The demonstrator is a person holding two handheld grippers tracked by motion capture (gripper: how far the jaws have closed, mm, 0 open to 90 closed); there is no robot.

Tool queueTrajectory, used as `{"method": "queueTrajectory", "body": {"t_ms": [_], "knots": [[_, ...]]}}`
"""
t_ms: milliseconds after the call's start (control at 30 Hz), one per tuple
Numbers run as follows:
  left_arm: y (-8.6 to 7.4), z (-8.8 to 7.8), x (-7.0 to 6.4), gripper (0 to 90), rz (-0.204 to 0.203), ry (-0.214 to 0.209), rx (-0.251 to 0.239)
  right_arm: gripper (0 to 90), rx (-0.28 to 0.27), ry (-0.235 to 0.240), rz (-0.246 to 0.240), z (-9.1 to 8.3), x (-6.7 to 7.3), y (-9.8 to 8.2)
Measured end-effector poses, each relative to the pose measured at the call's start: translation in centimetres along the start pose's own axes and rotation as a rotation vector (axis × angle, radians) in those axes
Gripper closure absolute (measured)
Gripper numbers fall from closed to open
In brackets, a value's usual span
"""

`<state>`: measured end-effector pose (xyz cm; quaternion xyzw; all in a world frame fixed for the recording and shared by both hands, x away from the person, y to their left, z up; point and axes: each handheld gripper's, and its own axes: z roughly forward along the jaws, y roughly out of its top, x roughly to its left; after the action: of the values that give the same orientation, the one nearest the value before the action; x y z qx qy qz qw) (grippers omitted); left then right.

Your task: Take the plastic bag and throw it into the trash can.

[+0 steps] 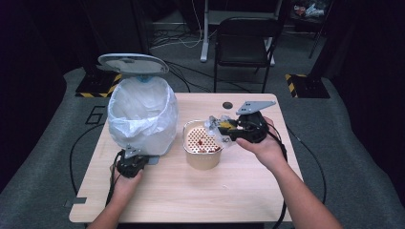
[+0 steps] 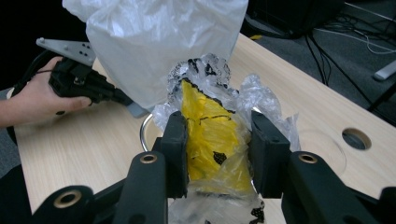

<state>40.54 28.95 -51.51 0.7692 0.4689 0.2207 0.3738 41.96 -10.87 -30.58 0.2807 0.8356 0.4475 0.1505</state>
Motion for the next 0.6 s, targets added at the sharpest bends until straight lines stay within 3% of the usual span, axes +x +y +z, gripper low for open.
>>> {"method": "queueTrajectory", "body": {"t_ms": [500,600], "knots": [[0.0,0.0,0.0,90.0,-0.001,-0.003,-0.004,62.6,-0.009,0.051,-0.07,4.7,0.6,5.0],[0.0,0.0,0.0,90.0,-0.001,-0.002,-0.004,62.6,-0.013,0.054,-0.065,5.3,0.5,5.7]]}}
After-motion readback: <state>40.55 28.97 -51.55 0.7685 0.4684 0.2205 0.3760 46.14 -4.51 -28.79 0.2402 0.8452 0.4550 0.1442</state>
